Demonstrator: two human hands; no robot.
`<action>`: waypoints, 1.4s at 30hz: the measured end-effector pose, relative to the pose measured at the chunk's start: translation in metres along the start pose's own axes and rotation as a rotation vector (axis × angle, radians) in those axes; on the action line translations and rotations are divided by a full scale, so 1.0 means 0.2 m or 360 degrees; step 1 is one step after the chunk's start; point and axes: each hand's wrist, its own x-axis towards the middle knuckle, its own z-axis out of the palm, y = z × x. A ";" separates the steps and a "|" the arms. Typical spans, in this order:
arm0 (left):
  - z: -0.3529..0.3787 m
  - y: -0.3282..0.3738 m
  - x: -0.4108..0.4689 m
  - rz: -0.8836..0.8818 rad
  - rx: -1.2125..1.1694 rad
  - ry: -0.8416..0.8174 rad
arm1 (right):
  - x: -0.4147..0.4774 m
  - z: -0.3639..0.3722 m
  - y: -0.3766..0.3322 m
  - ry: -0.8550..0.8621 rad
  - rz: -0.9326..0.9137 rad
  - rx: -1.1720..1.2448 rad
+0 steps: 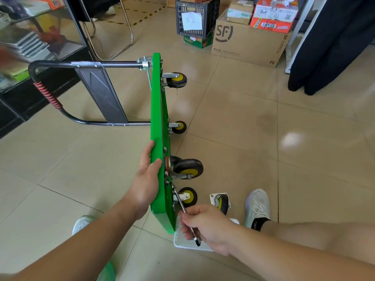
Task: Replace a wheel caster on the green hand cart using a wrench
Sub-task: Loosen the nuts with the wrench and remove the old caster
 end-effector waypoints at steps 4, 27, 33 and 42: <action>0.00 0.00 0.00 0.0002 0.0022 -0.0009 | 0.04 0.03 -0.01 0.0002 0.0039 0.0028; -0.01 -0.02 0.00 0.0037 0.0113 -0.0006 | 0.13 0.09 -0.01 -0.0188 0.0026 -0.0120; -0.02 -0.01 -0.01 0.0034 0.0129 -0.0028 | 0.12 0.11 0.03 -0.0123 -0.0014 -0.0092; -0.03 0.01 -0.03 0.0016 0.0198 -0.0025 | 0.13 0.22 0.13 0.0093 -0.0186 0.0015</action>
